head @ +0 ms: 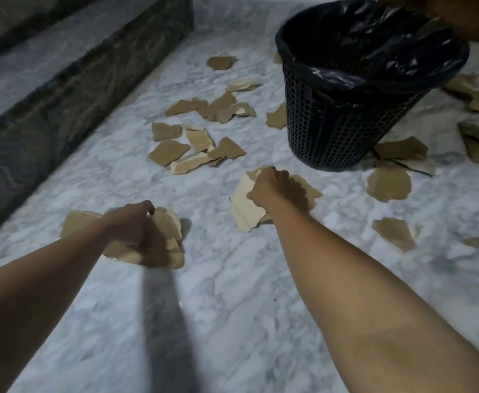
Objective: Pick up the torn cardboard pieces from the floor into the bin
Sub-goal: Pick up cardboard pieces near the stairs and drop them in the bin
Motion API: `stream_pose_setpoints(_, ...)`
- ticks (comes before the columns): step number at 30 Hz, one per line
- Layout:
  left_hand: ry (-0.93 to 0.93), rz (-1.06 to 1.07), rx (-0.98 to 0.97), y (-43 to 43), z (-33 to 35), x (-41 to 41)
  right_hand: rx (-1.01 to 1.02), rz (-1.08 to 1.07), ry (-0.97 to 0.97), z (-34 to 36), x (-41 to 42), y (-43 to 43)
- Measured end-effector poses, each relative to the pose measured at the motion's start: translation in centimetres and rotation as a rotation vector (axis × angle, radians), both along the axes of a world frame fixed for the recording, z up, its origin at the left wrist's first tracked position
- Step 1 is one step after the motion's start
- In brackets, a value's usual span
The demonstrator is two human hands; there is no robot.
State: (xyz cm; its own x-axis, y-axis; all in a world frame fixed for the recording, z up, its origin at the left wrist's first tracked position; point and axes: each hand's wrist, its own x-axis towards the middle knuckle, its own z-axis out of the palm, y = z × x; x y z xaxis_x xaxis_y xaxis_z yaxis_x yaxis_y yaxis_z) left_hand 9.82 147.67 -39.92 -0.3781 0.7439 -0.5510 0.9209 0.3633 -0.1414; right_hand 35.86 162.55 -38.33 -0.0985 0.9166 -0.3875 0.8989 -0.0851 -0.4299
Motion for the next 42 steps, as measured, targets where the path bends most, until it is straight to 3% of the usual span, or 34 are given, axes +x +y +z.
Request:
stream_pose_setpoints(4, 0.135, -0.205, -0.121, 1.7, 0.6, 2.3, 0.094, 0.245, 0.103, -0.3, -1.6, -1.0)
stream_pose_setpoints(9, 0.19, -0.205, -0.145, 2.0, 1.0, 4.9, -0.064, 0.438, 0.004, 0.7, 0.1, -0.4)
stream_pose_setpoints(15, 0.042, -0.169, -0.058, 6.0, 1.5, 7.8, -0.114, 0.223, -0.245, 0.1, 10.2, 4.9)
stream_pose_setpoints(23, 0.015, -0.304, 0.002, 12.7, 5.7, 14.8, -0.225, 0.139, -0.217, -0.3, 10.4, 4.4)
stream_pose_setpoints(27, 0.011, -0.143, 0.025, 11.9, 6.7, 13.3, -0.258, 0.157, -0.266, 1.2, 10.3, 4.7)
stream_pose_setpoints(31, 0.018, -0.016, 0.212, 12.0, 4.3, 9.8, -0.259, 0.094, -0.258, -0.3, 8.7, 5.9)
stream_pose_setpoints(34, -0.044, 0.022, 0.238, 11.4, 2.6, 9.8, -0.148, 0.084, -0.28, 0.6, 8.6, 3.1)
stream_pose_setpoints(42, -0.143, -0.199, 0.271, 16.9, 1.7, 8.7, -0.096, -0.064, -0.129, 1.8, 8.9, -0.1)
